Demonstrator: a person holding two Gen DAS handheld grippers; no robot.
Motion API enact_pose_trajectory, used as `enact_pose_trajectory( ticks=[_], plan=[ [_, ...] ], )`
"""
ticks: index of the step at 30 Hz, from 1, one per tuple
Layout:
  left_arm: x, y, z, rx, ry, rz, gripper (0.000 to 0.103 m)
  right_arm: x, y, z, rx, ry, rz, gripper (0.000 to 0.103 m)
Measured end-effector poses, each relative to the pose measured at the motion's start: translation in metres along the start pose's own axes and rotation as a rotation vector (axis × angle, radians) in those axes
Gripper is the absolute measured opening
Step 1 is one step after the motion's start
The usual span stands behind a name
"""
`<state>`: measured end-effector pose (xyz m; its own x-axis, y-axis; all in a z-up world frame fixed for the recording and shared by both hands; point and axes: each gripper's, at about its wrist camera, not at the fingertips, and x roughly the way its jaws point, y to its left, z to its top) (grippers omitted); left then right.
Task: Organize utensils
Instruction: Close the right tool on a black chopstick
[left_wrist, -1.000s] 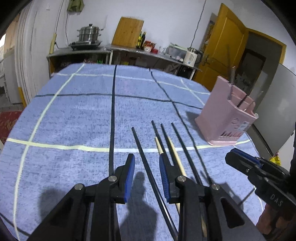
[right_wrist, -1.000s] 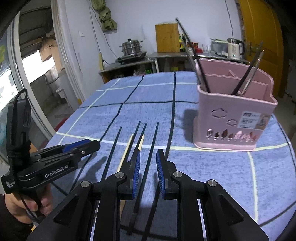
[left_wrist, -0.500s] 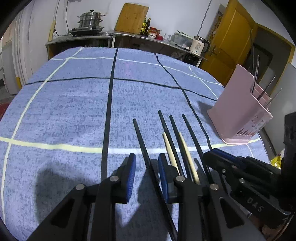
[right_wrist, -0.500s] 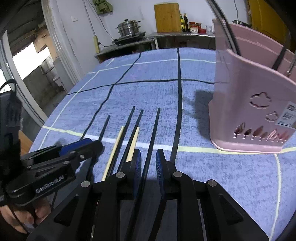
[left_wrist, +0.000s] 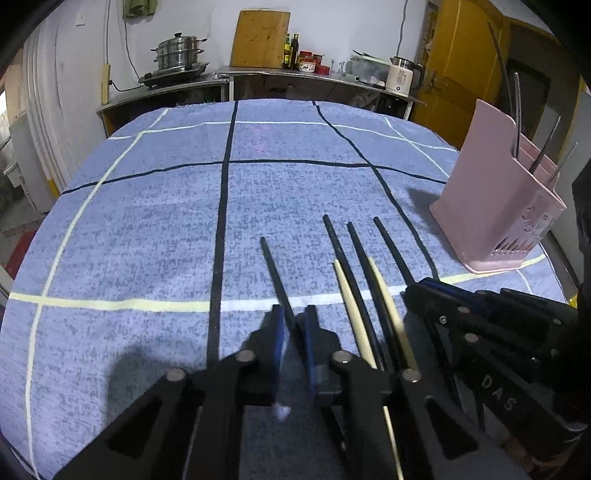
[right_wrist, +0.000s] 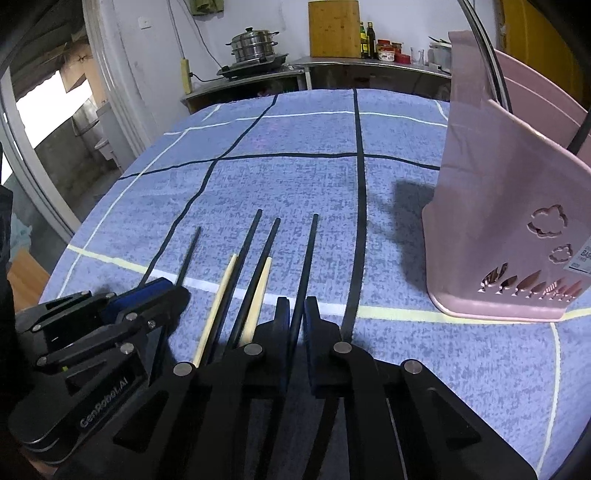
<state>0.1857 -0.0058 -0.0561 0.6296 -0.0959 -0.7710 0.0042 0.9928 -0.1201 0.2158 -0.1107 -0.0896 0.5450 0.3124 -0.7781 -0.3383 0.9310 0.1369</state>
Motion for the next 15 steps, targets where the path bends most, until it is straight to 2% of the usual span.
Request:
enact_pose_trajectory(
  ticks=[6, 15],
  plan=[
    [-0.006, 0.007, 0.002, -0.025, 0.0, -0.038, 0.006, -0.014, -0.004, 0.002, 0.017, -0.029, 0.029, 0.006],
    [-0.05, 0.015, 0.017, -0.043, -0.082, -0.102, 0.005, -0.059, -0.006, 0.012, 0.032, -0.118, 0.063, 0.006]
  ],
)
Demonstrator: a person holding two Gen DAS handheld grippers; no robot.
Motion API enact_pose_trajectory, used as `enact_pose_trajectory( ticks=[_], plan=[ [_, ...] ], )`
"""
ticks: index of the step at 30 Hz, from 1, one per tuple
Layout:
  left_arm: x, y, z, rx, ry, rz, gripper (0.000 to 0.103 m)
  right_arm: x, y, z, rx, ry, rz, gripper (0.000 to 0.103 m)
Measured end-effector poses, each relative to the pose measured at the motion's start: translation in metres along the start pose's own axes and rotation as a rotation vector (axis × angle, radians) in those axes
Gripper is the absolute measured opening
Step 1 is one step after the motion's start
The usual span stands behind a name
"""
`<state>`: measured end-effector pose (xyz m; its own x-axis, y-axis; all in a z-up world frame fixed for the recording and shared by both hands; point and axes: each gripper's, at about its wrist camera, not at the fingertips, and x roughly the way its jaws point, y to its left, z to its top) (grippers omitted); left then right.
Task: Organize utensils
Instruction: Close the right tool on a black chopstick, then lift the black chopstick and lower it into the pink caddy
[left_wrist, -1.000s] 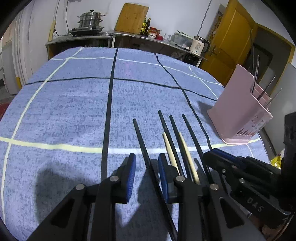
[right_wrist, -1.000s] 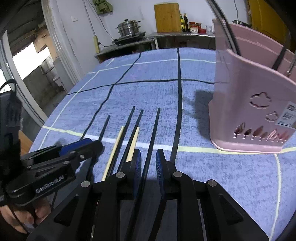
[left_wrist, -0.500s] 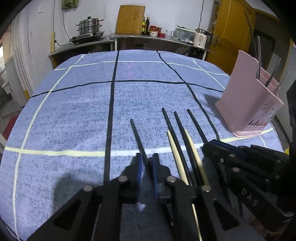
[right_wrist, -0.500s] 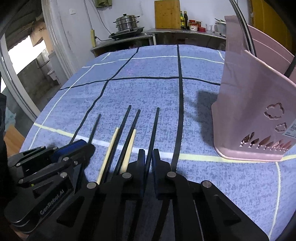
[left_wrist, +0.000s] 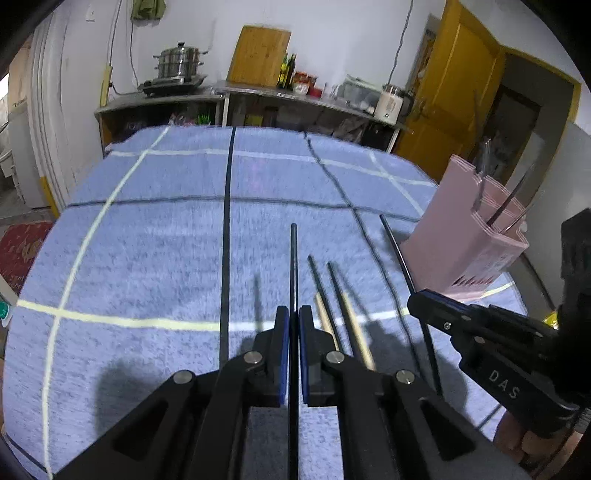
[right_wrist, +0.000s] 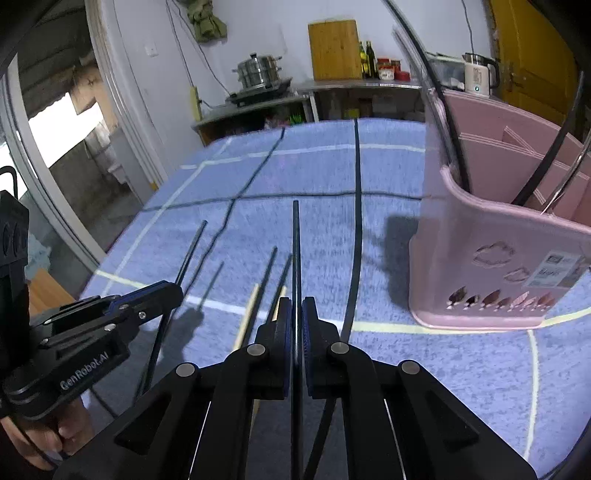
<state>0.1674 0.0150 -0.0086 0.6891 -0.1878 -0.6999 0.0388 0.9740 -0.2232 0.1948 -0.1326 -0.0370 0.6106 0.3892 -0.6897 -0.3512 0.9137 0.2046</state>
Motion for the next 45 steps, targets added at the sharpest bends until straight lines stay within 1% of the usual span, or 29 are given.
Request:
enact_pose_trajectory(
  ticks=[9, 19, 23, 28, 34, 45],
  plan=[
    [-0.053, -0.01, 0.021, 0.014, -0.101, -0.054, 0.005, -0.05, 0.008, 0.015, -0.01, -0.104, 0.02, 0.006],
    [-0.1, -0.025, 0.04, 0.049, -0.181, -0.107, 0.005, -0.098, 0.009, 0.021, -0.004, -0.196, 0.02, 0.006],
    [-0.104, -0.033, 0.044, 0.064, -0.189, -0.111, 0.005, -0.112, 0.008, 0.02, -0.001, -0.217, 0.015, 0.006],
    [-0.105, -0.041, 0.043, 0.081, -0.178, -0.118, 0.005, -0.123, 0.004, 0.017, 0.005, -0.23, 0.006, 0.006],
    [-0.104, -0.055, 0.042, 0.101, -0.17, -0.143, 0.005, -0.134, -0.007, 0.014, 0.019, -0.239, -0.01, 0.006],
    [-0.094, -0.088, 0.047, 0.126, -0.133, -0.221, 0.005, -0.158, -0.03, 0.015, 0.053, -0.268, -0.05, 0.006]
  ],
)
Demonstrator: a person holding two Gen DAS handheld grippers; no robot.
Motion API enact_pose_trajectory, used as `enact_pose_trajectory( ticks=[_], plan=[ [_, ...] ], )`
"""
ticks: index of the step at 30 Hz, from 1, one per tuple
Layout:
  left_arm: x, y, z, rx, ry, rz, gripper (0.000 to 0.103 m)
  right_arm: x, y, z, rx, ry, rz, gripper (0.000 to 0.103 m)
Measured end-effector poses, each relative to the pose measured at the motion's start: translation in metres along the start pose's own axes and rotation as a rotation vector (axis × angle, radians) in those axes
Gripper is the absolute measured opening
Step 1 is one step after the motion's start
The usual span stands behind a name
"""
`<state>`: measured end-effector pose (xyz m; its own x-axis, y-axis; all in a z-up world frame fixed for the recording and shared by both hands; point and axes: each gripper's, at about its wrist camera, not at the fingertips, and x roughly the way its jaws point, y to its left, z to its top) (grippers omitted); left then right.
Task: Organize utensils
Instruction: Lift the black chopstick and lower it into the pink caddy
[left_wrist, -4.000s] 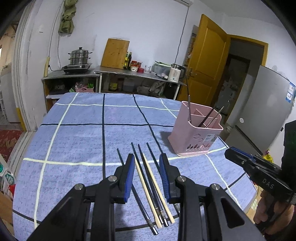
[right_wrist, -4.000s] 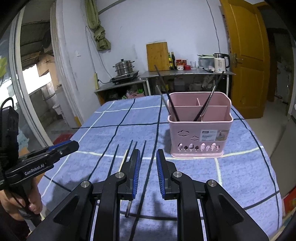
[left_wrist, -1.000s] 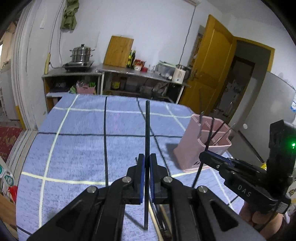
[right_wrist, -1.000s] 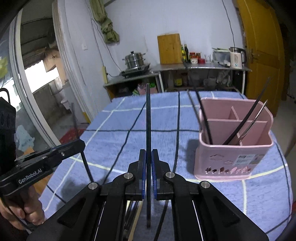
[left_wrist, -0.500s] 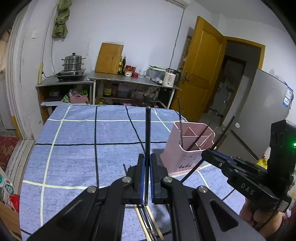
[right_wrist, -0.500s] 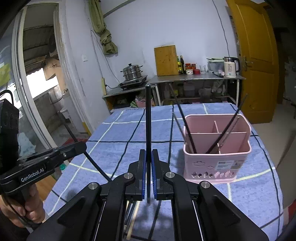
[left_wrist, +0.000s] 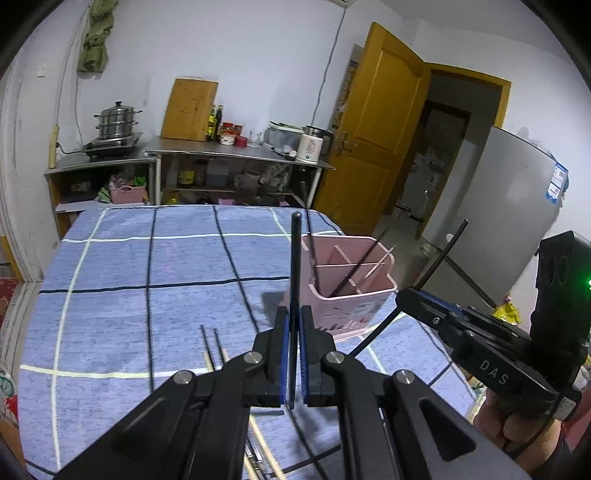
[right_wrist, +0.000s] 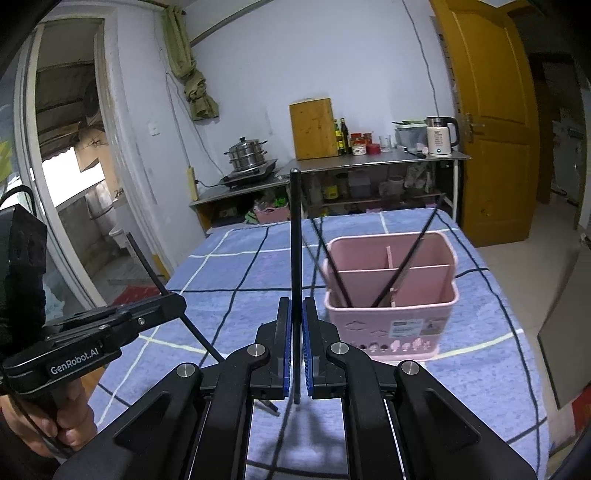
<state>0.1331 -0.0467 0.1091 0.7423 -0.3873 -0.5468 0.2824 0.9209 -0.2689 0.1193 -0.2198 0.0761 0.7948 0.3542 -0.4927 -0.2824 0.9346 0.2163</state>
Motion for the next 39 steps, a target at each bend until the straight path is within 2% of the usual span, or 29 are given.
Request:
enact_pose_trajectory(
  ticks=[5, 12, 21, 28, 39],
  plan=[
    [0.006, -0.015, 0.017, 0.013, -0.005, -0.047, 0.005, -0.013, -0.019, 0.015, 0.024, -0.037, -0.028, 0.006],
    [0.01, -0.038, 0.051, 0.039, -0.052, -0.099, 0.006, -0.027, -0.037, 0.043, 0.044, -0.1, -0.058, 0.006],
    [0.019, -0.041, 0.095, 0.031, -0.115, -0.103, 0.005, -0.029, -0.052, 0.076, 0.062, -0.175, -0.077, 0.006],
    [0.044, -0.034, 0.1, 0.009, -0.106, -0.098, 0.005, -0.005, -0.066, 0.079, 0.083, -0.159, -0.086, 0.006],
    [0.091, -0.024, 0.076, -0.001, -0.017, -0.076, 0.005, 0.04, -0.079, 0.053, 0.088, -0.063, -0.097, 0.006]
  ],
)
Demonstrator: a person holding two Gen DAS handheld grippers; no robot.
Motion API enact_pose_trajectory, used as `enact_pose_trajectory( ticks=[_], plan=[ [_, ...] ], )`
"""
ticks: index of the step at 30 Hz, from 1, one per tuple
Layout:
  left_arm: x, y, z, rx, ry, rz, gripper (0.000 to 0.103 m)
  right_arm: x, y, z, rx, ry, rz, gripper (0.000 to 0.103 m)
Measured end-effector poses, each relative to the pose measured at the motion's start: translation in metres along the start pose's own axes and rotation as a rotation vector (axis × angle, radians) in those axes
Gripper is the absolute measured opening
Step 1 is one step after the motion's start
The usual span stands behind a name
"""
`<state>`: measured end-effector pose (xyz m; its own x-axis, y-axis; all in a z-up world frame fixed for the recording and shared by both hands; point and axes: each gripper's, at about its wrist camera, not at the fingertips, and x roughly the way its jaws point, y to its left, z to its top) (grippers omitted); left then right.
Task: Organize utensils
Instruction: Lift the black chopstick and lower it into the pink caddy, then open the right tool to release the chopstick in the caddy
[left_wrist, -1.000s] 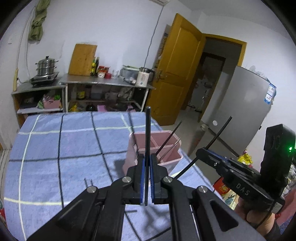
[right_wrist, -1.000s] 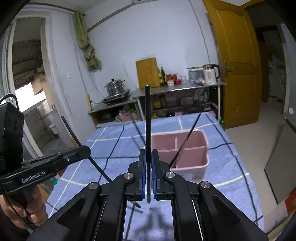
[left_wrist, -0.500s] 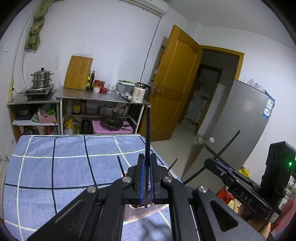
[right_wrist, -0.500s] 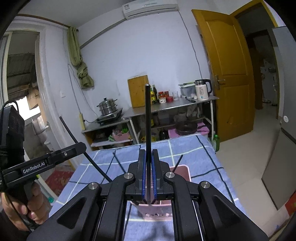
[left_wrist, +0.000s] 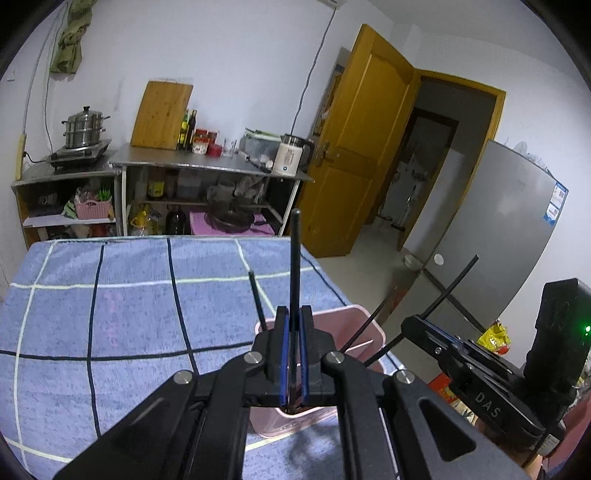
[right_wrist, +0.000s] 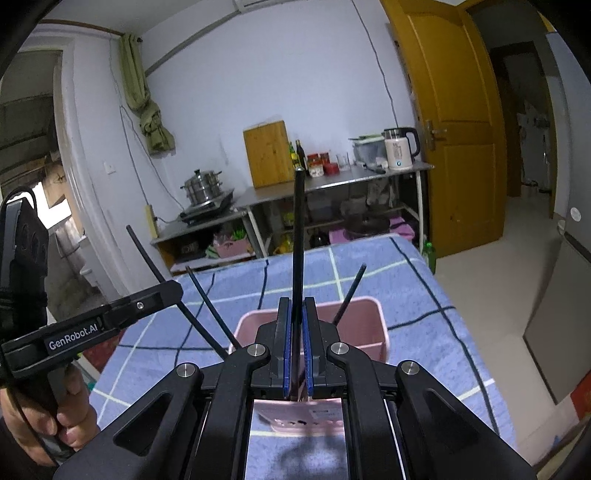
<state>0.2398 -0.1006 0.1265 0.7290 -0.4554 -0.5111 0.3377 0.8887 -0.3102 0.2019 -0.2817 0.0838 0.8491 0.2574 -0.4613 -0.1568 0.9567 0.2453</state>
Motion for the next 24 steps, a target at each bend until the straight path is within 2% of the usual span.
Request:
enact_pose_trajectory(
  ticks=[8, 19, 21, 23, 24],
  plan=[
    [0.017, 0.003, -0.013, 0.003, 0.052, -0.007, 0.006, 0.021, -0.005, -0.015, -0.002, 0.059, -0.015, 0.006],
    [0.021, 0.003, -0.017, 0.034, 0.06, 0.012, 0.007, 0.03, -0.008, -0.019, -0.009, 0.089, -0.012, 0.006],
    [0.016, 0.001, -0.015, 0.042, 0.048, 0.014, 0.01, 0.025, -0.008, -0.016, -0.009, 0.071, -0.015, 0.006],
    [0.008, 0.0, -0.012, 0.044, 0.024, 0.015, 0.027, 0.017, -0.007, -0.013, -0.007, 0.051, -0.011, 0.009],
    [0.004, -0.001, -0.011, 0.048, 0.01, 0.018, 0.03, 0.015, -0.006, -0.013, -0.01, 0.045, -0.015, 0.011]
  ],
)
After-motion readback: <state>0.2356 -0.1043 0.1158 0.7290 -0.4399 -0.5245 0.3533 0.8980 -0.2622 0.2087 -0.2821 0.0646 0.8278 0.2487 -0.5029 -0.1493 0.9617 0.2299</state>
